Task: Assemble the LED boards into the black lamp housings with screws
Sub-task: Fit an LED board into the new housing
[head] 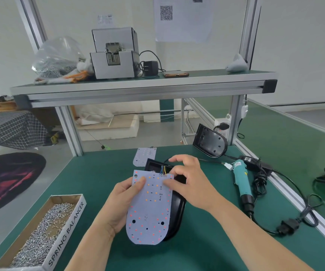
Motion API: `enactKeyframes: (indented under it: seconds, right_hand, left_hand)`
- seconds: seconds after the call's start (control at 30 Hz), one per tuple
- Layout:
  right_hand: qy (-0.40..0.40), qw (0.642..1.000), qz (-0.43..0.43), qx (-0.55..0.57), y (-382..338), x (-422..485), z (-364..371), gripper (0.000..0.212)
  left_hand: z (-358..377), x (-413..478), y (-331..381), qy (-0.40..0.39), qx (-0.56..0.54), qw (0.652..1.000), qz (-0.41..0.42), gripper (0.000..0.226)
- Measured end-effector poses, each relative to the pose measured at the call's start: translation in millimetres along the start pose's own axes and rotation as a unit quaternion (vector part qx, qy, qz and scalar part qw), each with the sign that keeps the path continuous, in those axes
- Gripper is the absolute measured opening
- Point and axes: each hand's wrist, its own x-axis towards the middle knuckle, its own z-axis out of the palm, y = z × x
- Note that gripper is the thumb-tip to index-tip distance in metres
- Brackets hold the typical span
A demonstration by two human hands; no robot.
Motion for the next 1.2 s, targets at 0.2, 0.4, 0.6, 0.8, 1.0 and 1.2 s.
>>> enactKeyframes:
  seconds: [0.2, 0.4, 0.6, 0.8, 1.0, 1.2]
  right_hand:
    - [0.074, 0.99, 0.057, 0.11, 6.2, 0.5, 3.0, 0.022]
    - [0.12, 0.98, 0.054, 0.151, 10.1, 3.3, 11.4, 0.021]
    - [0.068, 0.995, 0.001, 0.069, 9.6, 6.8, 5.9, 0.019]
    - [0.136, 0.986, -0.084, -0.042, 12.9, -1.4, 1.7, 0.013]
    - [-0.088, 0.94, 0.072, 0.322, 23.6, 0.0, 2.1, 0.07]
    - [-0.054, 0.991, 0.076, 0.096, 28.7, -3.3, 32.7, 0.023]
  left_hand:
    - [0.9, 0.4, -8.5, 0.025, 0.063, 0.997, 0.045, 0.06]
    - [6.7, 3.7, -19.5, 0.071, 0.074, 0.991, 0.091, 0.031]
    - [2.9, 4.2, -29.1, 0.135, 0.165, 0.971, 0.111, 0.062]
    - [9.5, -1.4, -28.3, 0.134, 0.013, 0.99, 0.042, 0.029]
    - [5.3, -5.4, -21.5, 0.072, -0.11, 0.991, -0.02, 0.035]
    - [12.9, -2.8, -18.5, 0.059, -0.121, 0.99, -0.031, 0.036]
